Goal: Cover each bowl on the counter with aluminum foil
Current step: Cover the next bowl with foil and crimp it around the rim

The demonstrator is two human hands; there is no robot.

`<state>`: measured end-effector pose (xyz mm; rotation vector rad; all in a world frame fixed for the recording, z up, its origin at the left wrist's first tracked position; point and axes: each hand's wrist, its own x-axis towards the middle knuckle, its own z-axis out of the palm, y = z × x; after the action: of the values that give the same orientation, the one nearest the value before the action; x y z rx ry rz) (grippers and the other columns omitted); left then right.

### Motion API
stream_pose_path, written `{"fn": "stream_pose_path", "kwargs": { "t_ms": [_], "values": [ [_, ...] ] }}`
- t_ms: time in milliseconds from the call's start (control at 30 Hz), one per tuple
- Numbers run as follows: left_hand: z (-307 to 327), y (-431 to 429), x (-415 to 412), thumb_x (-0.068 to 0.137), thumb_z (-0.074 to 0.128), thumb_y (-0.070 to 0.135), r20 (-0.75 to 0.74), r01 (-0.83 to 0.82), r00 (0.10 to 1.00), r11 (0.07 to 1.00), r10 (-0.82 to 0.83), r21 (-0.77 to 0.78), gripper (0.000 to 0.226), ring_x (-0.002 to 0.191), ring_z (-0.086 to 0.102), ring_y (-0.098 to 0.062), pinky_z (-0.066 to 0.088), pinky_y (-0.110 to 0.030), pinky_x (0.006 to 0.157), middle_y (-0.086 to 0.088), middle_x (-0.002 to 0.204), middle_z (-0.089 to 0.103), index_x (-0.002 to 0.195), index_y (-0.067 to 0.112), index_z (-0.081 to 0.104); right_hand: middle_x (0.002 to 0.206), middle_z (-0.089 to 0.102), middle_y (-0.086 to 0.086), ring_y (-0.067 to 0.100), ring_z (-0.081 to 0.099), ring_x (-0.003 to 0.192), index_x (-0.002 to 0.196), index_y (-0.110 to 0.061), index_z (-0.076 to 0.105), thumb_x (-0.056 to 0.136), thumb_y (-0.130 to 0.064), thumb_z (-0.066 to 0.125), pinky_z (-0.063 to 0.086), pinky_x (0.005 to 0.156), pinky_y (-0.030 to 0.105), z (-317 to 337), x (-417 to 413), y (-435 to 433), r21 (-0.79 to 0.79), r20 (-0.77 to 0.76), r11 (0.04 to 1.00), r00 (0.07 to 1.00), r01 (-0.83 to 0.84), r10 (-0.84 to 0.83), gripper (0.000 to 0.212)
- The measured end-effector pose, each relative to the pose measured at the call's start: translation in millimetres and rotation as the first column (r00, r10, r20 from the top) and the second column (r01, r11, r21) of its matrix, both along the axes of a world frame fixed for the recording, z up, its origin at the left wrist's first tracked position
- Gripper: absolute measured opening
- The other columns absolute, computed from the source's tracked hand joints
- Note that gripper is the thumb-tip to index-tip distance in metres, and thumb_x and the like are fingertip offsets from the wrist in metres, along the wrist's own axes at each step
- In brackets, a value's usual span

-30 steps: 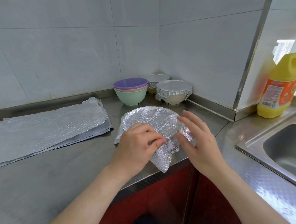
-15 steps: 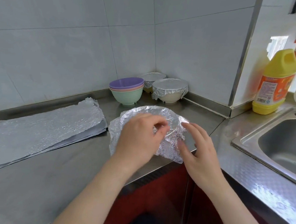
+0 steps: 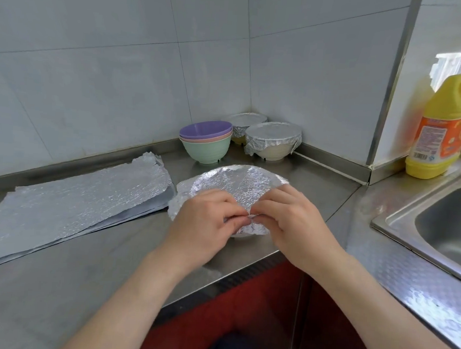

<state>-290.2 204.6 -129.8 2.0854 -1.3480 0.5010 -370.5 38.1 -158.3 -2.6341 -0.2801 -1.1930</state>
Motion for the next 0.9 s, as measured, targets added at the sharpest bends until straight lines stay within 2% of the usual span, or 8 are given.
{"fn": "stream_pose_path", "kwargs": {
  "t_ms": [100,233,367,467,567,667,767,900],
  "values": [
    [-1,-14,-8,0.079,0.069,0.033,0.018,-0.065,0.998,0.997,0.066,-0.037,0.014,0.072,0.06,-0.014,0.05,-0.035,0.068,0.008,0.074,0.066,0.086,0.023,0.076,0.086,0.066,-0.007,0.021,0.056,0.084,0.087,-0.018,0.073,0.081,-0.02,0.066,0.052,0.064,0.046,5,6,-19,0.016,-0.054,0.999,0.997,-0.051,0.052,0.01],
    [11,-35,-17,0.084,0.071,0.034,-0.083,-0.109,0.991,0.994,0.108,-0.004,0.015,0.073,0.06,-0.012,0.049,-0.035,0.073,0.007,0.078,0.069,0.096,0.026,0.074,0.1,0.068,-0.004,0.022,0.056,0.095,0.09,-0.02,0.075,0.082,-0.019,0.075,0.052,0.077,0.044,5,9,-40,0.105,-0.071,0.994,0.997,0.015,-0.007,0.009],
    [25,-21,-6,0.088,0.066,0.025,-0.141,-0.054,0.988,0.996,0.064,0.072,0.02,0.096,0.059,-0.003,0.042,-0.017,0.09,0.013,0.104,0.07,0.107,0.028,0.073,0.112,0.061,-0.002,0.02,0.054,0.104,0.104,-0.025,0.074,0.085,-0.015,0.072,0.049,0.085,0.041,-3,10,-49,0.294,-0.096,0.945,0.988,0.141,-0.118,0.022],
    [28,10,12,0.085,0.069,0.016,-0.18,-0.05,0.982,0.996,0.064,0.08,0.018,0.103,0.052,0.006,0.03,0.0,0.089,0.021,0.103,0.065,0.096,0.029,0.075,0.111,0.055,0.001,0.02,0.056,0.099,0.109,-0.023,0.073,0.086,-0.007,0.069,0.051,0.08,0.039,-3,4,-43,0.24,-0.024,0.962,0.992,0.127,-0.125,0.029],
    [22,23,23,0.084,0.073,0.022,-0.197,-0.053,0.978,0.994,0.071,0.096,0.013,0.101,0.054,0.005,0.036,-0.008,0.09,0.029,0.095,0.062,0.092,0.031,0.076,0.108,0.058,-0.001,0.018,0.056,0.096,0.104,-0.022,0.075,0.089,-0.018,0.062,0.049,0.08,0.036,2,0,-25,0.15,0.006,0.989,1.0,0.016,-0.017,0.02],
    [14,21,27,0.08,0.076,0.025,-0.151,-0.033,0.988,0.998,0.042,0.061,0.009,0.094,0.056,0.002,0.044,-0.019,0.085,0.024,0.089,0.065,0.089,0.029,0.078,0.102,0.06,-0.006,0.016,0.055,0.093,0.098,-0.023,0.076,0.089,-0.031,0.06,0.05,0.076,0.04,4,1,-11,0.147,-0.041,0.988,0.998,-0.051,0.057,0.02],
    [8,17,30,0.078,0.078,0.022,-0.111,0.024,0.994,1.0,-0.024,0.003,0.009,0.086,0.059,0.0,0.047,-0.021,0.079,0.019,0.084,0.067,0.087,0.024,0.078,0.095,0.063,-0.006,0.017,0.056,0.088,0.093,-0.021,0.076,0.086,-0.031,0.065,0.051,0.068,0.045,3,7,-8,0.105,-0.046,0.993,0.997,-0.061,0.066,0.016],
    [-1,11,30,0.081,0.071,0.023,0.05,0.067,0.996,0.998,-0.067,0.005,0.01,0.078,0.058,-0.004,0.047,-0.024,0.073,0.009,0.081,0.067,0.085,0.016,0.076,0.089,0.064,-0.004,0.02,0.056,0.081,0.088,-0.017,0.075,0.084,-0.024,0.068,0.051,0.068,0.04,2,12,-8,0.07,-0.024,0.995,0.997,-0.068,0.07,0.01]
  ]
}}
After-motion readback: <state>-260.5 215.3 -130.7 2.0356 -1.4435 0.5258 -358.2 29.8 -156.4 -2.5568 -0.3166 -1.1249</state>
